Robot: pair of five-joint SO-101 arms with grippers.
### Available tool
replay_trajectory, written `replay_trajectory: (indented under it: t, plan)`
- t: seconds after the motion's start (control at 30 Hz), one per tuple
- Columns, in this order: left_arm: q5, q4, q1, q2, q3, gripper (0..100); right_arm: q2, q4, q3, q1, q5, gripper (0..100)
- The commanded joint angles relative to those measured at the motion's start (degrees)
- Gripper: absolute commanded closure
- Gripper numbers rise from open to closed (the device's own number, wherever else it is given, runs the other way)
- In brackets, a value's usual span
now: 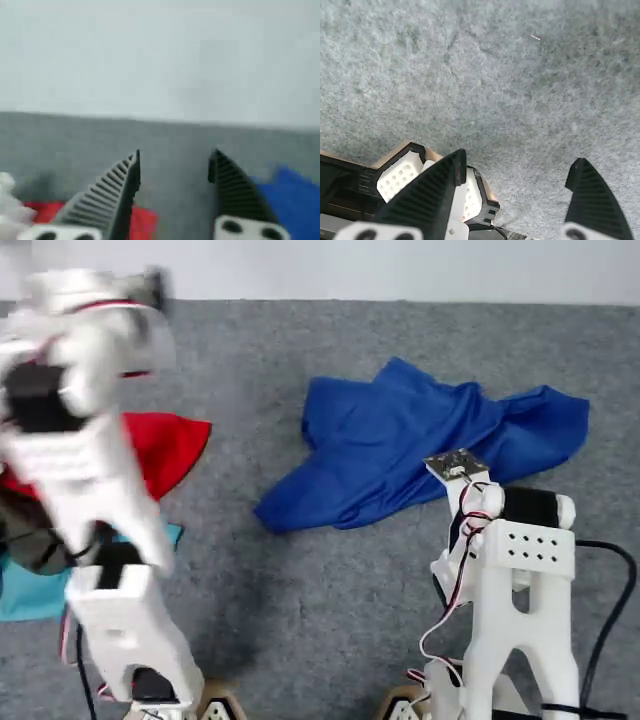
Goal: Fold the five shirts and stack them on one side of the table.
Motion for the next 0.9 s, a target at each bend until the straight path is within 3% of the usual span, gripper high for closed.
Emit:
replay_trajectory:
  t: [0.0,0.2,0.37,0.5,0.7,0.87]
  plan:
    - [1.93,1.76,11.87,-2.2,19.56,80,-0.4,1.8,-0.26,-0.31,0.62,66.7]
    - [4.84,-1.58,22.42,-2.11,47.52,80,-0.57,1.8,-0.26,-0.13,0.62,66.7]
    - [4.84,-13.71,24.18,-2.11,67.74,80,-0.57,1.8,-0.26,-0.13,0.62,66.7]
    - [4.84,-19.78,23.12,-2.11,73.71,80,-0.48,1.8,-0.26,-0.13,0.62,66.7]
    - [4.66,-20.22,24.09,1.32,75.65,82,-0.22,1.8,-0.26,-0.4,0.62,66.7]
    - [4.48,-16.18,24.35,8.44,75.38,98,-0.22,1.71,-0.26,-0.4,0.62,66.7]
